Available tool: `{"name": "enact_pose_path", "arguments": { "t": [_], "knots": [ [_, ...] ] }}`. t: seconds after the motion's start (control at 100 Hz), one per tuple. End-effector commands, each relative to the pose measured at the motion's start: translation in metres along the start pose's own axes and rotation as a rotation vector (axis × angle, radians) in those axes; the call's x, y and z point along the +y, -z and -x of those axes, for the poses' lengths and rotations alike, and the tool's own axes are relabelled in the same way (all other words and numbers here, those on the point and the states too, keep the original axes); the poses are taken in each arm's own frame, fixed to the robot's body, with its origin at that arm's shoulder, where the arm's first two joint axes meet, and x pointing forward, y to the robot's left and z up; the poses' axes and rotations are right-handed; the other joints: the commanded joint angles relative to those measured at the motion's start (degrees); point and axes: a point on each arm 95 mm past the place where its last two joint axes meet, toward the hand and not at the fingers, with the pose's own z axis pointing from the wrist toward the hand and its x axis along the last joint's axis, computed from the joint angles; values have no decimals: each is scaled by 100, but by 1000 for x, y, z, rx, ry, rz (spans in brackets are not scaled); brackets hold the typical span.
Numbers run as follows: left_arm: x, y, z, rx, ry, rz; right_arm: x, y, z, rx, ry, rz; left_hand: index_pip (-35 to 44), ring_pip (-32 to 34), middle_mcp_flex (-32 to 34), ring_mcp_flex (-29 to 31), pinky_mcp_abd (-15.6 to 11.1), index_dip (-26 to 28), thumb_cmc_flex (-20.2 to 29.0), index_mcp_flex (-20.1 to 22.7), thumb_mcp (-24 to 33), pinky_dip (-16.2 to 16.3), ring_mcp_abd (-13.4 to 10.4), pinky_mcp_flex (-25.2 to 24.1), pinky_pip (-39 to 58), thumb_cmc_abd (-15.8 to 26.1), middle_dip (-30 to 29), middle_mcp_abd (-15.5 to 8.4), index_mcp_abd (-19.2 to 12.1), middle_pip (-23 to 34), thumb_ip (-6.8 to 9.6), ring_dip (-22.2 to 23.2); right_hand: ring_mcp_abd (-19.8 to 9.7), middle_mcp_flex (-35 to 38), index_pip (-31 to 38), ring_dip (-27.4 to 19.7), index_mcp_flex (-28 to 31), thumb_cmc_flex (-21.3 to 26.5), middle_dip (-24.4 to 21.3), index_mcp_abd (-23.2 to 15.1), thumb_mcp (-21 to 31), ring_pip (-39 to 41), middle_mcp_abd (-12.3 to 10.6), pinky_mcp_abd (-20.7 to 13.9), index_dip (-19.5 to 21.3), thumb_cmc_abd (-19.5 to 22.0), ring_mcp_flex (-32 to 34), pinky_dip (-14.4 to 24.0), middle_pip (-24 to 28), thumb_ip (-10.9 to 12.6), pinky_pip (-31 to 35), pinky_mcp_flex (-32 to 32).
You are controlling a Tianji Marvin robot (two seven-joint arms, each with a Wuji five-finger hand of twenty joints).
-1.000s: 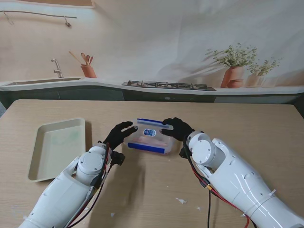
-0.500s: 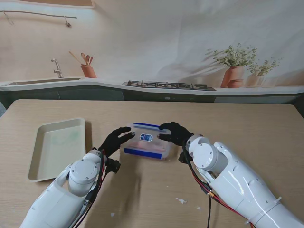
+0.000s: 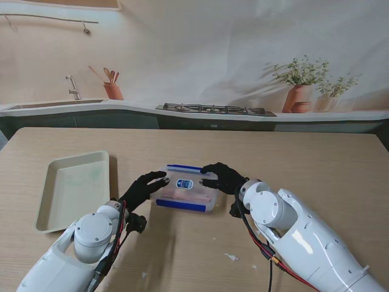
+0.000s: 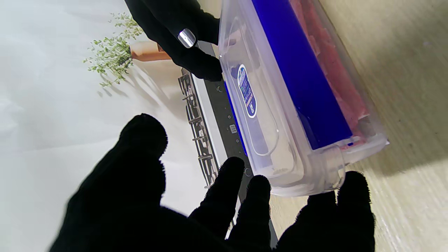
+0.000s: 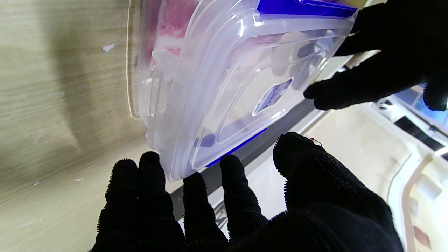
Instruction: Separate the bacon slices onto the tray
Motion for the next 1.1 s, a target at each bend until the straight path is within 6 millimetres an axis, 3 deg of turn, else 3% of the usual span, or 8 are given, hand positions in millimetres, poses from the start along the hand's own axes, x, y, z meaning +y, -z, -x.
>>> {"name": "enact_pose_path", "arguments": {
  "t": [0.0, 0.08, 0.36, 1.09],
  "knots": [
    [18, 6, -1, 17, 13, 61, -37, 7, -6, 23, -26, -94, -29, 583, 289, 387, 77, -19, 17, 102, -122, -40, -425, 83, 44, 187, 183, 174, -20, 430, 178, 84, -468, 854, 30, 101, -100, 44, 466, 35, 15, 303, 80, -470, -71, 160, 215, -106, 1172, 104, 230, -109],
    [21, 10, 0, 24, 11, 68, -40, 12, -6, 26, -34, -100, -32, 583, 303, 392, 76, -20, 26, 102, -137, -34, -439, 98, 54, 190, 185, 96, -19, 435, 182, 85, -462, 853, 26, 99, -100, 44, 464, 41, 6, 300, 84, -465, -74, 160, 208, -113, 1167, 104, 228, -113],
    [32, 20, 6, 16, 63, 98, -41, 18, -6, 44, -19, -113, -41, 579, 288, 395, 106, -23, 61, 111, -171, -10, -404, 113, 73, 202, 176, 185, -20, 414, 188, 84, -485, 802, 6, 72, -125, 44, 446, 6, -33, 245, 47, -480, -84, 164, 167, -146, 1130, 107, 202, -135],
    [41, 19, 3, 30, 81, 136, -34, 15, -1, 53, -20, -69, -15, 578, 282, 383, 148, -7, 81, 108, -257, -4, -402, 128, 66, 222, 177, 142, -110, 414, 198, 67, -578, 596, 19, -113, -197, -40, 388, -192, -148, -135, -103, -390, -78, 148, -21, -293, 1009, 108, -303, -171]
  ]
}}
